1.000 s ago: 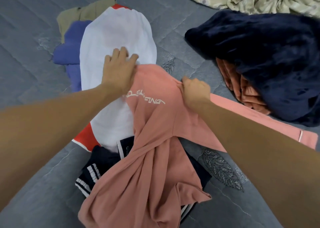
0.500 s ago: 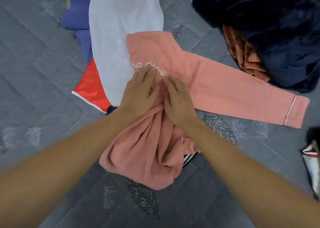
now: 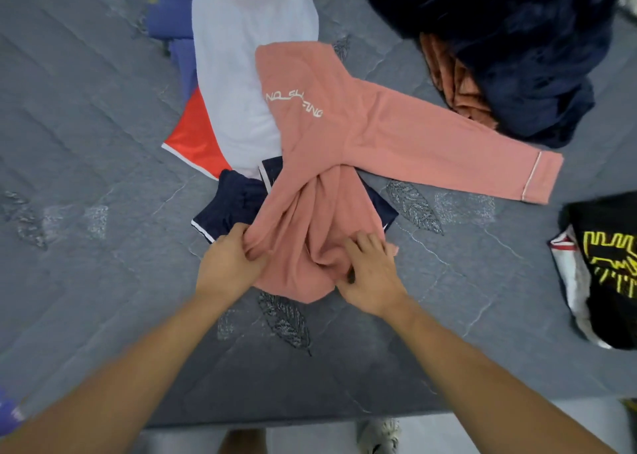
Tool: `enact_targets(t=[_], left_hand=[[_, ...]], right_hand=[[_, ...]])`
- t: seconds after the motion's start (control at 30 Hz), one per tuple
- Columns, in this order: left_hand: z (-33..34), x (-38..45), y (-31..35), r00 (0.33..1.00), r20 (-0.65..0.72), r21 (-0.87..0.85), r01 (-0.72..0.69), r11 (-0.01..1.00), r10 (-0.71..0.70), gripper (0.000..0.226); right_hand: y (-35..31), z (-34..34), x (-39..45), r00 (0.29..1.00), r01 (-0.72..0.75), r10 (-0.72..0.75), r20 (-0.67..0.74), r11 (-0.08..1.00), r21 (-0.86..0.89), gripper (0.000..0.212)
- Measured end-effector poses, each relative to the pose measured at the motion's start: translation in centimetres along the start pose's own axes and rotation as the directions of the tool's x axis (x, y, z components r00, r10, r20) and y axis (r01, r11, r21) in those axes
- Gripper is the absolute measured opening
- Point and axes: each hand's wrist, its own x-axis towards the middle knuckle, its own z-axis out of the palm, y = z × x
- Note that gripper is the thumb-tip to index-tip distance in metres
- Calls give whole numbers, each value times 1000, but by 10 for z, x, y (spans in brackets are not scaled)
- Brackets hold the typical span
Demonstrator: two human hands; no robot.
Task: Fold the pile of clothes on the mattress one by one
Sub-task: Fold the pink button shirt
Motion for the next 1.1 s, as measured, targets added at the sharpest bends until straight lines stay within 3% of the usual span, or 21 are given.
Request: enact_targets(t=[0.13,0.23,0.37,0.47,0.57,0.63,0.7,0.77,0.83,0.87,0.9,0.93,1.0,1.03,1.1], left_hand=[[9,-28,-4,998,5,-175,69,982,-69,22],[11,-47,-7,996,-53,-189,57,980,-68,17],[12,-64,-6,984,-163,-179,45,983,-75,10],[15,-78,-1,960,-226,-339,79,937,-163,13],[18,-96,1,921,-281,-500,98,861,-268,16],[22,-107,-5,884,-310,-557,130,820,-351,14],[28,-116,-11,861,-298,-599,167,783,-412,16],[33,-123,-9,844,-287,-603,209,770,-454,22],[37,-128,5,852,-320,-585,166,794,-414,24],[39,-131,17,868,-342,-574,110,811,-360,23],[43,-133,31,887,-360,-553,47,832,-290,24],[48,-135,46,905,-371,-517,-16,856,-207,28],[62,-134,71,940,-340,-413,-126,902,-24,35],[69,-133,81,954,-292,-378,-185,907,73,38],[81,-131,94,945,-197,-348,-315,883,259,43]], right_hand=[[12,-3,-2,995,33,-32,92,999,-9,42],[15,-4,-9,991,99,-98,95,995,-10,35],[24,-5,-19,979,202,-204,-14,975,-89,27],[22,-14,-34,943,274,-285,-173,958,-84,19],[19,-12,-58,914,326,-326,-241,945,-40,12],[22,2,-67,946,281,-280,-161,960,-20,13],[25,19,-64,980,186,-180,82,980,-68,18],[22,26,-60,955,132,-99,281,986,-98,30],[10,19,-58,956,29,-38,289,999,34,43],[1,13,-58,968,-64,14,252,979,193,45],[-8,5,-59,964,-198,98,247,884,424,46],[-16,-1,-58,941,-328,166,296,671,665,48],[-24,-15,-55,865,-497,148,479,125,859,65],[-25,-22,-52,831,-546,106,546,-29,837,75],[-22,-33,-48,796,-594,67,601,-98,798,70]])
